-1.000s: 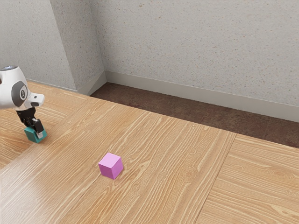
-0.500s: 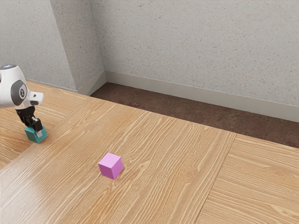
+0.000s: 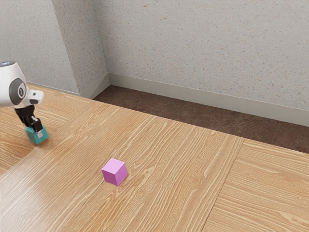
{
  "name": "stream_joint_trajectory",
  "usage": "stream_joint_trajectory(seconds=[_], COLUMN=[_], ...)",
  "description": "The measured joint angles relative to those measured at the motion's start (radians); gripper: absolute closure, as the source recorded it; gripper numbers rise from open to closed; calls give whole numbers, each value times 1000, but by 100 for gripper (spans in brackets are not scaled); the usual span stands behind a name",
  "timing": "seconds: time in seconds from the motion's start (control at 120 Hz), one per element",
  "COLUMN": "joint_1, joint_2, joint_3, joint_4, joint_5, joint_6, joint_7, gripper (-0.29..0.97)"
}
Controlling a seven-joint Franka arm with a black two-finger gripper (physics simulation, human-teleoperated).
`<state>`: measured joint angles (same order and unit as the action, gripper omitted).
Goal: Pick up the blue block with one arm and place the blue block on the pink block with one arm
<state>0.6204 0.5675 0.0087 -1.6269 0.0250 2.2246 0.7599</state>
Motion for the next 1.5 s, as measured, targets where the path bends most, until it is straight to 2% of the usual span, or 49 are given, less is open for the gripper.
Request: stream_joint_trajectory(seconds=[0.208,0.508,0.783,1.0,1.125,1.283,1.5], joint_1=[-20,-165,-234,-241,-240,-242,-247], joint_2=[-113,-259,-307,-388,-400,-466,-478], joint_3=[-42,-48,-90,-173,-197,-237,-285], joint_4=[-29,-178,-240,-342,-371,-453,-483], joint_5=[4,5,7,7,0,-11,-27], joint_6=[-42,-98,-92,-54,-37,-17,3], joint_7=[-11,-77,-199,-308,-363,-421,-495], gripper=[43,44,47,49,49,49,49])
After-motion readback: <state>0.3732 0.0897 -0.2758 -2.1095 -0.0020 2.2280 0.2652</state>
